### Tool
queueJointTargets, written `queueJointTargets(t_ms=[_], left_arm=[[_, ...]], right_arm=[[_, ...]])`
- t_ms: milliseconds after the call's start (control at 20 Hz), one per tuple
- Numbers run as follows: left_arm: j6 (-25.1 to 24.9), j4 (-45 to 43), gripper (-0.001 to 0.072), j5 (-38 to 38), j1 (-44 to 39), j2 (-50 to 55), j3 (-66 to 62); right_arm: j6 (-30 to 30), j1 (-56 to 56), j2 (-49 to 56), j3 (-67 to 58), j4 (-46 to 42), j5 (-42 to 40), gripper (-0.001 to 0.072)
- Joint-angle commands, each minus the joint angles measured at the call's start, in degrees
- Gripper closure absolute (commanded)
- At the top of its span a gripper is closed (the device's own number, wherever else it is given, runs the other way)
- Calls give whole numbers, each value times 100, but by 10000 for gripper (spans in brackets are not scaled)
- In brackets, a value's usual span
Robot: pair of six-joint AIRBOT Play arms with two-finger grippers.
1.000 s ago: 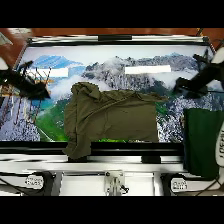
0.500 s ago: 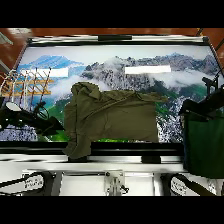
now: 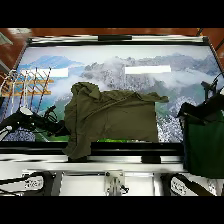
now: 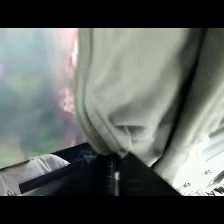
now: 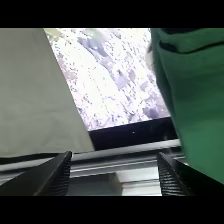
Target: Fold the shirts.
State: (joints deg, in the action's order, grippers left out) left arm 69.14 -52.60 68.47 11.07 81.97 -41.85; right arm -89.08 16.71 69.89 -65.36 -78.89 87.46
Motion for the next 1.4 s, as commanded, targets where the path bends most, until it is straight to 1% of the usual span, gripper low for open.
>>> queueJointTargets(t_ms=[0,100,200,250,400,650,700,750,800,850,900,950,1050,1150,1250,1300,1350], left_arm=[[2,-22,679,-282,-31,0,13],[-17,-26,679,-278,-24,-116,13],[-164,-26,679,-205,-26,-313,13],[-256,-26,679,-166,-24,-433,13],[-275,-35,679,-164,-24,-761,11],[-310,-48,679,-136,-24,-907,-341],[-310,-48,679,-105,-24,-907,-485],[-310,-48,679,-74,-24,-907,-619],[-310,-48,679,-33,-24,-907,-767],[-310,-48,679,-13,-24,-907,-914],[-313,-48,680,33,-7,-907,-1082],[-319,-52,680,96,17,-914,-1311],[-402,-50,682,238,39,-1005,-2041],[-400,-48,682,420,31,-1241,-3314],[-398,-52,681,374,87,-1609,-5062],[-378,-48,680,201,157,-1797,-6033],[-229,-48,680,-22,190,-1958,-6867]], right_arm=[[273,2,52,728,516,50,48],[341,2,306,1502,796,-28,48],[374,2,660,1978,1185,-380,48],[415,-4,809,2076,1373,-640,49],[481,-4,1130,2109,1755,-1248,51],[623,-55,1451,2109,2048,-1427,52],[625,-168,1497,2111,2044,-1467,74],[627,-306,1547,2109,2044,-1547,130],[623,-470,1596,2109,2026,-1655,255],[616,-592,1596,2107,2033,-1753,494],[625,-643,1574,2050,2063,-1744,630],[737,-658,1517,1886,2131,-1598,636],[1150,-658,1119,1287,2376,-1213,637],[1521,-658,358,273,2610,-1130,637],[1703,-651,-511,-1169,2531,-1318,637],[1700,-654,-914,-1919,2361,-1545,637],[1759,-654,-1305,-2673,2170,-1875,637]])
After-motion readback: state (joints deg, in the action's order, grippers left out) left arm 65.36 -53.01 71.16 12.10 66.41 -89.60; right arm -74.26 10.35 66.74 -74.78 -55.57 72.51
